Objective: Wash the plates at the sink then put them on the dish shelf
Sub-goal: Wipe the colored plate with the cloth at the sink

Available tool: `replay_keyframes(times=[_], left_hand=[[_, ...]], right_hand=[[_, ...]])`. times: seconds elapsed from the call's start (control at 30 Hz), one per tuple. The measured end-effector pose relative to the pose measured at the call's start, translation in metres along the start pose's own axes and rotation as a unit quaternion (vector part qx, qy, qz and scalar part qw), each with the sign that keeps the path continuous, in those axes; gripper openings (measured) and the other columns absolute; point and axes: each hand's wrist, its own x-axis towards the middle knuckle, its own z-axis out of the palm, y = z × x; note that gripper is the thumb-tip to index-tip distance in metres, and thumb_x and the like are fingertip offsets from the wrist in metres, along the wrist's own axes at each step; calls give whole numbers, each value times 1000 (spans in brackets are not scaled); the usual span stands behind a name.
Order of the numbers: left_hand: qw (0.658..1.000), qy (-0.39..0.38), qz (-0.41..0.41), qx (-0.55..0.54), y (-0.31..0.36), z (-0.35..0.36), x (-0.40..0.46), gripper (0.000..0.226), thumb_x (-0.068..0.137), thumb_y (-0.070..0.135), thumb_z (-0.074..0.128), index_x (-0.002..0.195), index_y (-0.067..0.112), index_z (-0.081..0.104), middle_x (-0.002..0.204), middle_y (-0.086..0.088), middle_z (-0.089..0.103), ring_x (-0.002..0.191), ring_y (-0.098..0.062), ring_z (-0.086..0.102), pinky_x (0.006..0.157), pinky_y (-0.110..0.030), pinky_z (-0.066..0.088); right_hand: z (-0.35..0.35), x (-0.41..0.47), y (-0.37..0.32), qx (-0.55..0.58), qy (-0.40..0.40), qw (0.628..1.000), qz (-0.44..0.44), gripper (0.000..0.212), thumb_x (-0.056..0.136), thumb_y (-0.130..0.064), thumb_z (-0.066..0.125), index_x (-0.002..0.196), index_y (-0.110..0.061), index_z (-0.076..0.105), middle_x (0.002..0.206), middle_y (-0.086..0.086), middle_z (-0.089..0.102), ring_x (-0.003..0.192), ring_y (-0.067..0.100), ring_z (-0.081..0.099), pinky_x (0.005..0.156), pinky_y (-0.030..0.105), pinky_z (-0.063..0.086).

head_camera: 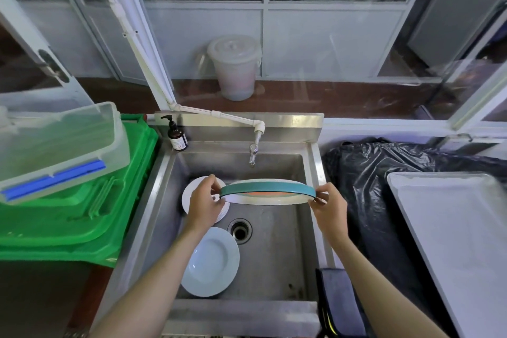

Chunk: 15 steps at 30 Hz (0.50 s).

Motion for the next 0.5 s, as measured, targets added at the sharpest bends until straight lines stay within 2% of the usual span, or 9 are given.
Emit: replay_keyframes(times=[0.07, 0.2, 0.37, 0.5], left_hand=[[1000, 9, 6, -4, 1, 1, 0, 55, 72, -15, 73, 73, 32, 44, 77, 6, 62, 77, -19, 62, 76, -46, 60], [999, 22, 16, -19, 4, 3, -1, 55, 73, -15, 70, 72, 34, 45, 77, 8, 61, 76, -14, 60, 77, -48, 60], [999, 38, 15, -32, 5, 8, 0, 43, 77, -12, 69, 73, 25, 48, 81, 4, 59, 79, -18, 61, 77, -50, 60], [998, 35, 28, -33, 1, 9, 4, 41, 76, -12, 69, 76, 24, 50, 87, 3, 64, 86, -17, 63, 76, -51, 59]], right_hand=[[-1, 0, 0, -1, 4, 1000, -8, 24, 88, 8, 76, 96, -9, 61, 96, 1, 72, 95, 7, 71, 73, 10, 56], [-2, 2, -2, -7, 15, 999, -30, 27, 88, 6, 77, 92, -15, 60, 94, -3, 71, 95, 9, 71, 74, 13, 58], [-5, 4, -4, -17, 34, 998, -50, 36, 87, 1, 80, 86, -27, 58, 92, -6, 71, 92, 10, 71, 72, 17, 59], [-8, 5, -11, -11, 45, 997, -63, 31, 86, 0, 81, 88, -23, 60, 92, -8, 71, 93, 7, 71, 73, 13, 57]])
